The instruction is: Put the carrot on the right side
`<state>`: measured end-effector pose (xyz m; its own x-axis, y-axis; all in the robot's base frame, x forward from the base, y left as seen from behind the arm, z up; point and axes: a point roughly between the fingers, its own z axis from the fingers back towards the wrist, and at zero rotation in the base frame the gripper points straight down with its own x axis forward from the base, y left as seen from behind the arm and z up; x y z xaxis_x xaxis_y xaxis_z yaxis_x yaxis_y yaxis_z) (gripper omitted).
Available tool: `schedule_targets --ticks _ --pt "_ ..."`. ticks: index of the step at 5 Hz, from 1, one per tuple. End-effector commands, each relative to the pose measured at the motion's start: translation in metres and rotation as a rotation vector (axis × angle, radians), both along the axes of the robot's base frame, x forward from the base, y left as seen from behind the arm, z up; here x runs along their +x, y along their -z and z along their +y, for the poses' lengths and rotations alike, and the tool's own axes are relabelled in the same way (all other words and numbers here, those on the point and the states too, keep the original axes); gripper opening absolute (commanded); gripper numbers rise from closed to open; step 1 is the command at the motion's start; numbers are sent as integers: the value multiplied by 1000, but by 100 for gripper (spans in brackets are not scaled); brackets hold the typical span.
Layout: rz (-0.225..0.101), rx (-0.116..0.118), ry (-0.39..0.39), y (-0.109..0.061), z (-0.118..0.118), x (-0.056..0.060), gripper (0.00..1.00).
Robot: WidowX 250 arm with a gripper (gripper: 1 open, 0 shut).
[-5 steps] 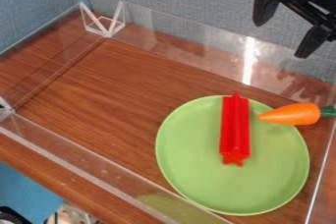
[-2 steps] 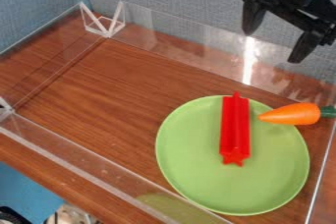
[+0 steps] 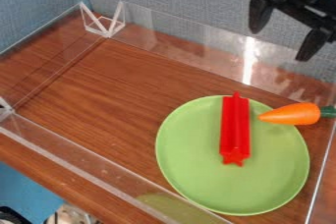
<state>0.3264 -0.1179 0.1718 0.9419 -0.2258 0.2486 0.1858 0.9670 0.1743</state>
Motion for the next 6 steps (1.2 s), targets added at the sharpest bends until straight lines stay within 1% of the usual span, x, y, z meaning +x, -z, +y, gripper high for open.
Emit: schedule_targets --ticks 1,2,3,4,5,6 --pt "-78 -43 -13 -24 0 3 100" --pt "-84 -54 -38 -20 3 3 100" --pt "-85 -60 -61 -16 13 4 100" --pt "-82 -65 -74 -21 21 7 100" --pt "-78 -68 -62 -27 23 0 100" --pt "-72 -69 -43 -19 19 -7 100"
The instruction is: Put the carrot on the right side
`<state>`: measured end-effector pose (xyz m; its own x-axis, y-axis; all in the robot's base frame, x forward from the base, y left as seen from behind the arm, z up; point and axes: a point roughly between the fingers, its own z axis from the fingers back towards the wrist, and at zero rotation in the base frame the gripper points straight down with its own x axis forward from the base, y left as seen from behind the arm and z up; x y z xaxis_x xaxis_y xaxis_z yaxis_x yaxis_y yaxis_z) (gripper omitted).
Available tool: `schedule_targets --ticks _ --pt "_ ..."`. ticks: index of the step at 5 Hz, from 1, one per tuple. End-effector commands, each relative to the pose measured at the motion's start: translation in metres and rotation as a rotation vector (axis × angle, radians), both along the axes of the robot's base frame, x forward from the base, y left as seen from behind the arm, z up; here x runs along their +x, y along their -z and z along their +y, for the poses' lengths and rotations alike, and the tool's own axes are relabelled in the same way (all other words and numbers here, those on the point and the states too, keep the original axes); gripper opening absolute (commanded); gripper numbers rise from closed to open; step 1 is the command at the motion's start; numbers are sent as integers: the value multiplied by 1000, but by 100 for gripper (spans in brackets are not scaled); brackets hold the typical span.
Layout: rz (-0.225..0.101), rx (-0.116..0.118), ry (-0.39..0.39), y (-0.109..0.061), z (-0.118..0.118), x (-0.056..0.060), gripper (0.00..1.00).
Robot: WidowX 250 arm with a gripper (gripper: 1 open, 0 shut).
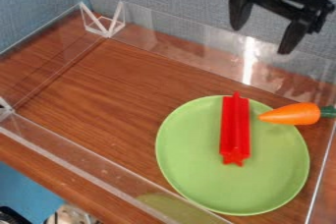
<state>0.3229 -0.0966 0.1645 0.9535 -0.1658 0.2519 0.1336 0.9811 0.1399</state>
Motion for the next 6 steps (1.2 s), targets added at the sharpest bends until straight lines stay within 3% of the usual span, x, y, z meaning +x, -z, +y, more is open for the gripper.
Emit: schedule_targets --ticks 1,3,4,6 --pt "-76 -31 -20 -30 -7 -7 100" --pt "-89 13 51 -32 13 12 100" --pt "-90 30 -22 -26 18 17 100" --pt "-88 39 -128 -18 9 22 100"
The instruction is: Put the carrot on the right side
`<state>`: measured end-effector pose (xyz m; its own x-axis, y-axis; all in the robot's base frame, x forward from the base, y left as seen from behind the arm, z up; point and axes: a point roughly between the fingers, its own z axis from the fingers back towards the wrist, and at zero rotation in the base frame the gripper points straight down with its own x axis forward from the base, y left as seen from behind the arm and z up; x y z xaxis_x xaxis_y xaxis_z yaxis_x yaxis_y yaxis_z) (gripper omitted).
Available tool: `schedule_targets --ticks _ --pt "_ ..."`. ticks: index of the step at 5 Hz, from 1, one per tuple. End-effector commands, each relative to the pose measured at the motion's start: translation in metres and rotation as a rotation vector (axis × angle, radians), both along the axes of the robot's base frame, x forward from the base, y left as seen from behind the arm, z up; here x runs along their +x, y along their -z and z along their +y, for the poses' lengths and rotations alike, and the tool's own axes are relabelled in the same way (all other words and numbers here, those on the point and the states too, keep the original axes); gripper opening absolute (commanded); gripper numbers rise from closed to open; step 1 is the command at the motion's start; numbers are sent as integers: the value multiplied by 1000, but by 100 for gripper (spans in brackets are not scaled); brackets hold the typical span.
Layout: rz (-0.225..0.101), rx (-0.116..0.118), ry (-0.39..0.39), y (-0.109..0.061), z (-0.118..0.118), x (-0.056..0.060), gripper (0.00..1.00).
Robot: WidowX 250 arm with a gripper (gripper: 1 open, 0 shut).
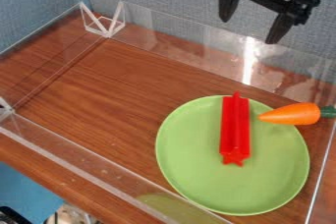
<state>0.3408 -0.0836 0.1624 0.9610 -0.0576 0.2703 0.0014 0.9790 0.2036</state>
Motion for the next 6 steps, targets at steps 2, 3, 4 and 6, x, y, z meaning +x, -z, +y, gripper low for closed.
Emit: schedule_targets --ticks 2,3,4,6 --pt "-69 -16 1 -32 8 -4 100" --pt "-77 -14 -2 -32 2 2 100" --pt "-77 -18 20 -24 -9 4 100" --pt "-85 -12 -86 -21 -6 -9 100"
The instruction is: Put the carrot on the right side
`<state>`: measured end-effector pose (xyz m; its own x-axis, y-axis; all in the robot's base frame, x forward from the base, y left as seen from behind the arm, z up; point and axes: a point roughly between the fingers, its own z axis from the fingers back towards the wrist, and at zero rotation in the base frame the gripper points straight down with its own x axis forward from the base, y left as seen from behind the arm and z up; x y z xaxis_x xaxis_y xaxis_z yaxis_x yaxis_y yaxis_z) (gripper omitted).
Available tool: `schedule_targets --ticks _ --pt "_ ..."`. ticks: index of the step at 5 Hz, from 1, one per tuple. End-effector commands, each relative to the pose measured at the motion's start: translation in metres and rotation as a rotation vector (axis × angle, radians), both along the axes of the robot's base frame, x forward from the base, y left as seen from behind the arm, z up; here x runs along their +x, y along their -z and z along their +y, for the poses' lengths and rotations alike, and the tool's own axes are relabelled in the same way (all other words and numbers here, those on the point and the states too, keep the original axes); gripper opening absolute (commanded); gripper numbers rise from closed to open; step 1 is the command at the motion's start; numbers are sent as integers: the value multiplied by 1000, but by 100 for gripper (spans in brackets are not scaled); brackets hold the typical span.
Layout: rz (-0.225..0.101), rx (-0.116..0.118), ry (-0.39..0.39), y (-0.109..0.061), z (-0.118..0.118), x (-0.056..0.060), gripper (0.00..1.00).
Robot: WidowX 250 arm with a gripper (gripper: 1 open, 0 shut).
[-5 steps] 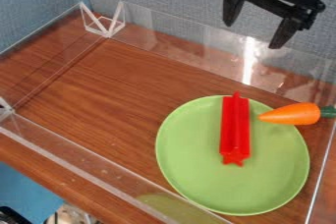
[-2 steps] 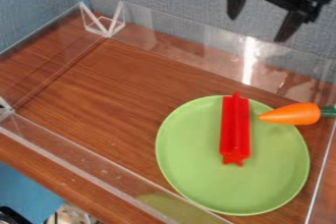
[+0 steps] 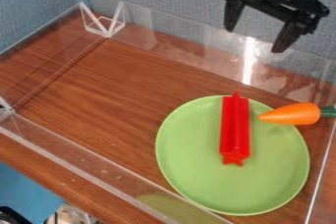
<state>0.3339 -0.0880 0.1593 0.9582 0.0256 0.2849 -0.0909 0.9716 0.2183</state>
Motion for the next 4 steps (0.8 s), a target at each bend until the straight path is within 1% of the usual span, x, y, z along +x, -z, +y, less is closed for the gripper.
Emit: schedule_targets --ticks 1,3,4 --pt "-79 -19 -12 -21 2 -1 100" --pt "-105 -17 -58 -22 6 0 100" --pt "-117 -19 -7 -27 16 8 100"
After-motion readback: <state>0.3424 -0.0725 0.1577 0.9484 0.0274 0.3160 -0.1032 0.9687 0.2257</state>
